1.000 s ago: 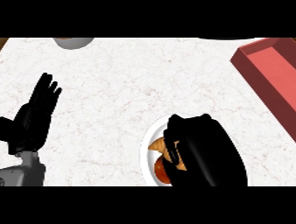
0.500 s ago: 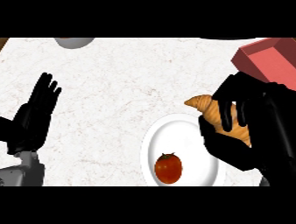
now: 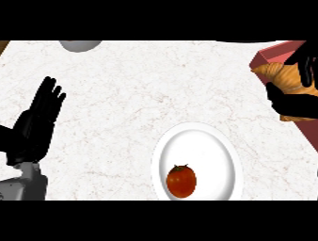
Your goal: Pick the croissant from the plate and place it in the cardboard box
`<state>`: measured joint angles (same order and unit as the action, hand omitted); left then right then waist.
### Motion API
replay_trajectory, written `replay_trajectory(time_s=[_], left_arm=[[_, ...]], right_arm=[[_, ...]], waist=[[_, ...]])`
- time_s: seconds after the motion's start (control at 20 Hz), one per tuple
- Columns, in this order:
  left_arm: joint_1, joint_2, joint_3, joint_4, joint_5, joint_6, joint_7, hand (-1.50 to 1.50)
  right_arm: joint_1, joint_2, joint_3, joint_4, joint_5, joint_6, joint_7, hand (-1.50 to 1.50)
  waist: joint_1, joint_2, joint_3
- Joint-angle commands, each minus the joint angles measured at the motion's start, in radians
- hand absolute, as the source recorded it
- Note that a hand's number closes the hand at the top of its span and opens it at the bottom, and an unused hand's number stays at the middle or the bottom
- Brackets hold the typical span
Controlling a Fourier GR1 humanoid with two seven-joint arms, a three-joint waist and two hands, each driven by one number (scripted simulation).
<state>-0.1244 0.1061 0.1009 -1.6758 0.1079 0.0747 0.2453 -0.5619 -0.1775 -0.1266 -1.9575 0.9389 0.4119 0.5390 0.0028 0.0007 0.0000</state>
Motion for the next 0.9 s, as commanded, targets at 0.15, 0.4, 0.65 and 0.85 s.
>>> replay_trajectory(time_s=[0.15, 0.4, 0.65, 0.85], left_arm=[[0.008, -0.031, -0.018, 0.021, -0.03, 0.03, -0.025, 0.0], [0.063, -0.01, -0.014, -0.041, -0.012, -0.003, -0.022, 0.0], [0.03, -0.013, -0.002, 0.001, 0.003, -0.007, -0.023, 0.0], [-0.015, 0.005, -0.007, -0.013, 0.002, -0.013, 0.012, 0.0]], right_arm=[[0.029, -0.138, -0.061, 0.251, 0.1, -0.185, -0.185, 1.5], [-0.023, -0.237, -0.142, 0.517, 0.081, -0.284, -0.336, 1.5], [-0.069, -0.286, -0.136, 0.718, 0.103, -0.356, -0.435, 1.5], [-0.054, -0.394, -0.07, 0.888, 0.21, -0.205, -0.428, 1.5]], waist=[[0.005, 0.003, 0.0], [0.01, 0.002, 0.0], [0.007, 0.002, 0.0], [0.023, 0.011, 0.0]])
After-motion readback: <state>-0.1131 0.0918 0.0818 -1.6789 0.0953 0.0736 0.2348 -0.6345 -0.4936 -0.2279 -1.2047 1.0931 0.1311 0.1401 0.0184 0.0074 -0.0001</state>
